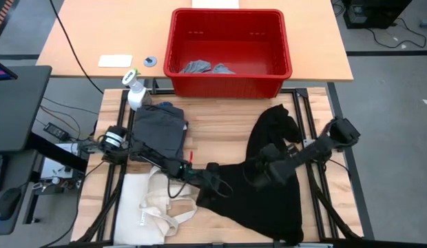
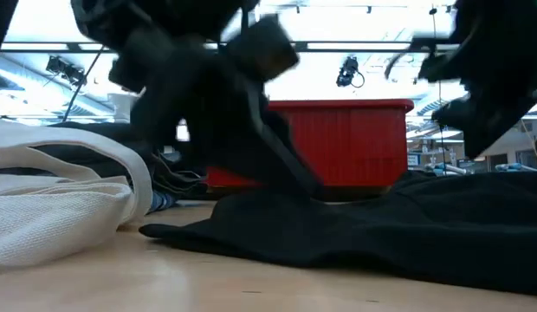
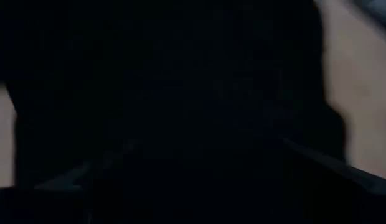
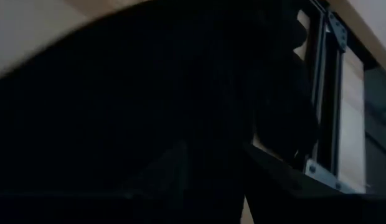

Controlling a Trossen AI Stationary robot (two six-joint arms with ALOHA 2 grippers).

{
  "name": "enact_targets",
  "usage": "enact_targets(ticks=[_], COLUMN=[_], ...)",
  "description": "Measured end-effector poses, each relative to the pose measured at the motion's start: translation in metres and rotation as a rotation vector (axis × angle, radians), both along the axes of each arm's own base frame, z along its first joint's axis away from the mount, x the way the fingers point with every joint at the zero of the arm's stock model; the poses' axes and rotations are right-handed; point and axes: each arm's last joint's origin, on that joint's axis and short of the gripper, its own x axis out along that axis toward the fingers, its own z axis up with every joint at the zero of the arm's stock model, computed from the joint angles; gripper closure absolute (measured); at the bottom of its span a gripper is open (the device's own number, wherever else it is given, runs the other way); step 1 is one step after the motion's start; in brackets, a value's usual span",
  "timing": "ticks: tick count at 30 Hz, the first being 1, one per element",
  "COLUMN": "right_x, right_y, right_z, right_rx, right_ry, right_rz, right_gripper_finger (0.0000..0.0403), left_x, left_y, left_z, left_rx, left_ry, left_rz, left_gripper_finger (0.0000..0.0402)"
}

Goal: Fold Laundry from Bin
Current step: Fold the black shirt

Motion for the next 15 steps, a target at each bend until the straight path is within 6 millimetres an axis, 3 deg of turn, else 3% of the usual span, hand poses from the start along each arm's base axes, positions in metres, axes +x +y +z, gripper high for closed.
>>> enact_targets(ticks=[3,7,12,15], right_x=[0.0,-0.001,0.005,0.02], right_y=[-0.023,-0.051,-0.084,-0.103], right_z=[-0.013,-0.019,-0.028,-0.038], right_rx=[-0.022,-0.109,-0.115,-0.033], right_ry=[0.042,0.069,0.073,0.007], right_rz=[-0.022,-0.074,-0.107,-0.07], right_gripper_finger=[0.0252,0.0252,0.0252,0.0252], left_x=[0.001,0.001,-0.006,-0.01], left_y=[0.001,-0.008,-0.027,-0.035], left_z=[-0.019,-0.029,-0.028,-0.027], left_rx=[-0.013,-0.035,-0.05,-0.058], left_ry=[0.065,0.095,0.096,0.099], left_rz=[0.032,0.03,-0.028,-0.055], left_gripper_finger=[0.0034,0.0034,0.0034,0.0034])
